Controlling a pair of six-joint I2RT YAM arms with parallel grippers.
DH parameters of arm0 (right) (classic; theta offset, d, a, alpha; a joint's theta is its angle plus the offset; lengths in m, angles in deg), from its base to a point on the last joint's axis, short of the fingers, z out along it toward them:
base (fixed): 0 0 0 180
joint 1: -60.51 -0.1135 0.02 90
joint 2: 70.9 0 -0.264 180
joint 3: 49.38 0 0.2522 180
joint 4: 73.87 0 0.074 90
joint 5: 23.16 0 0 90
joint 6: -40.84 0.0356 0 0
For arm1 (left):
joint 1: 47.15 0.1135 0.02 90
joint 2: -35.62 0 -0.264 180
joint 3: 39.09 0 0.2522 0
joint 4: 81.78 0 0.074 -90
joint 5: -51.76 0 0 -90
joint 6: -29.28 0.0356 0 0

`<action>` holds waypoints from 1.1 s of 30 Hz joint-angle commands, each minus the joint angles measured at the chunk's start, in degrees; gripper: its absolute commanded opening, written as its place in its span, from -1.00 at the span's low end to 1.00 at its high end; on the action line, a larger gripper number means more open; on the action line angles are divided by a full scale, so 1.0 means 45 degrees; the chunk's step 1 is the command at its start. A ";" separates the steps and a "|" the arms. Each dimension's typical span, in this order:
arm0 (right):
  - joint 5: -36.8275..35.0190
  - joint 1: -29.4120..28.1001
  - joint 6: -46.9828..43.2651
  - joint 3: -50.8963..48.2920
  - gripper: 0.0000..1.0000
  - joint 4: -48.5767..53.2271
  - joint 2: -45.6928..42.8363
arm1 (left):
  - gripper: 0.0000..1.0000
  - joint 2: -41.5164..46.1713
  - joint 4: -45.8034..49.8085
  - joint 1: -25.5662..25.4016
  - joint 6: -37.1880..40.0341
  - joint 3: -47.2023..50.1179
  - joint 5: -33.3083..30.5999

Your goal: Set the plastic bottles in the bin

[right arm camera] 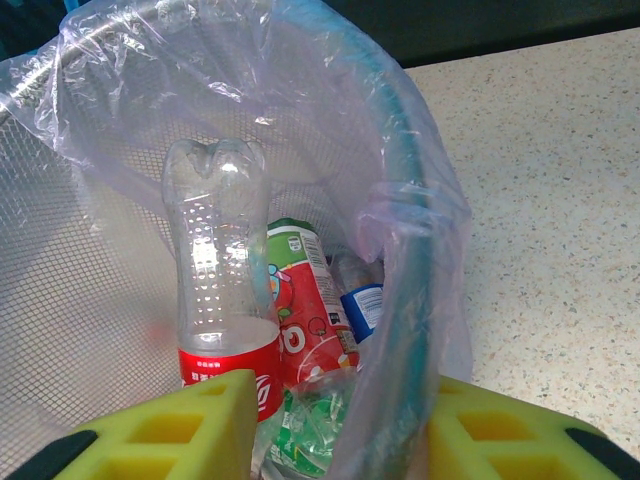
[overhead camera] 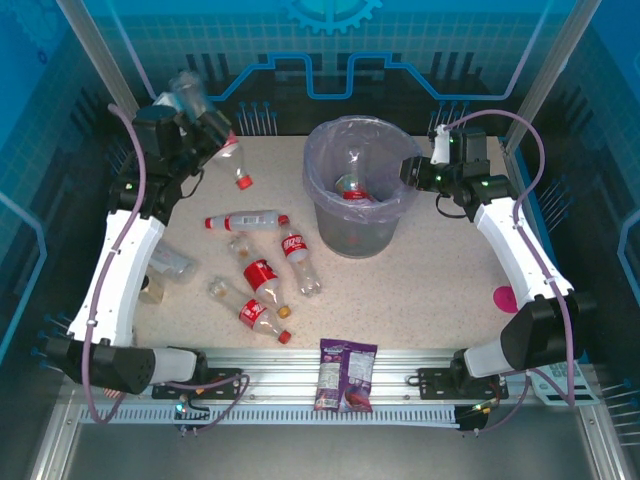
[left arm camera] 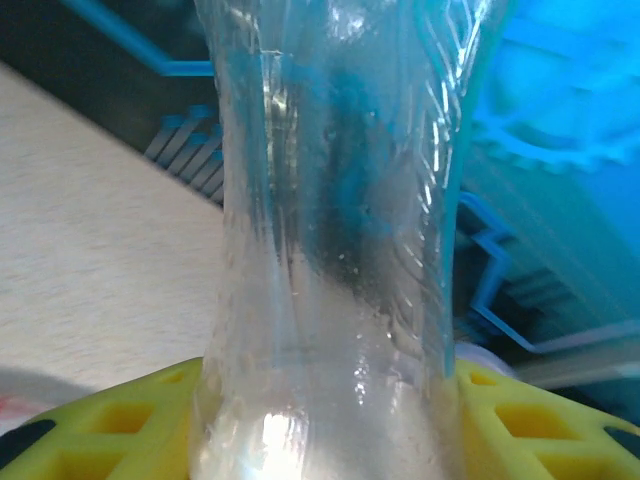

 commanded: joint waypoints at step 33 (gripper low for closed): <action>0.0873 -0.0362 0.0555 -0.0308 -0.20 -0.0244 -0.0341 | -0.28 -0.8929 0.0761 -0.6167 0.2476 -0.5765 0.2808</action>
